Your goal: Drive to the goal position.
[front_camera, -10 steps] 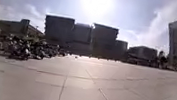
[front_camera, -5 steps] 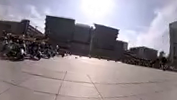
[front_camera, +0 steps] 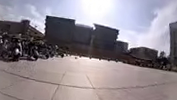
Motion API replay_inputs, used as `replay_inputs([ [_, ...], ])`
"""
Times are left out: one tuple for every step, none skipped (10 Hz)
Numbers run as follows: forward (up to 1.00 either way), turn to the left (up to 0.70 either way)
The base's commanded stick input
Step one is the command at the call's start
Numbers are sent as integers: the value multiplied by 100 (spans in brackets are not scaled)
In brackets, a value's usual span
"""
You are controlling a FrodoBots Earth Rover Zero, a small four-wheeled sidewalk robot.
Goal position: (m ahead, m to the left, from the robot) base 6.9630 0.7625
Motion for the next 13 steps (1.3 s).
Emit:
replay_inputs([
  [70,0],
  [70,0],
  [70,0],
  [70,0],
  [70,0],
  [70,0],
  [70,0],
  [70,0],
  [70,0],
  [70,0],
  [70,0],
  [70,0],
  [70,0],
])
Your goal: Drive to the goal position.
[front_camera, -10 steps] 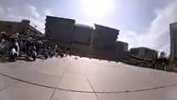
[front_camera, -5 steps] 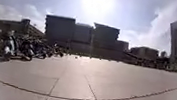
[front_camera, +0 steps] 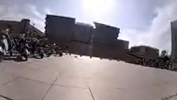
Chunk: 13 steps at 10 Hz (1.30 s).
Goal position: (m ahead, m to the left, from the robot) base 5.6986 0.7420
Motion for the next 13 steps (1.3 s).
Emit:
replay_inputs([
  [70,0],
  [70,0],
  [70,0],
  [70,0],
  [70,0],
  [70,0],
  [70,0],
  [70,0],
  [70,0],
  [70,0],
  [70,0],
  [70,0],
  [70,0],
])
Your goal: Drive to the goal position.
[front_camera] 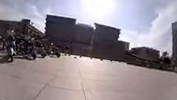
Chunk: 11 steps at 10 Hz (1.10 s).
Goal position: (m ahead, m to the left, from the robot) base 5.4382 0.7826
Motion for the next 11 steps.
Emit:
replay_inputs([
  [70,0],
  [70,0],
  [70,0],
  [70,0],
  [70,0],
  [70,13],
  [70,14],
  [70,14],
  [70,12],
  [70,9],
  [70,0],
])
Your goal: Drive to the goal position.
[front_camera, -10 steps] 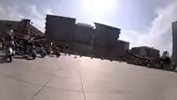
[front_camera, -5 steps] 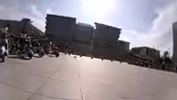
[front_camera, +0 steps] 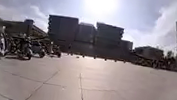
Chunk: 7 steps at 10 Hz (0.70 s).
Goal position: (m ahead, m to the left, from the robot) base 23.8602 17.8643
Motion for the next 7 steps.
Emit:
replay_inputs([
  [70,7],
  [70,14],
  [70,14],
  [70,14],
  [70,14],
  [70,14],
  [70,14],
])
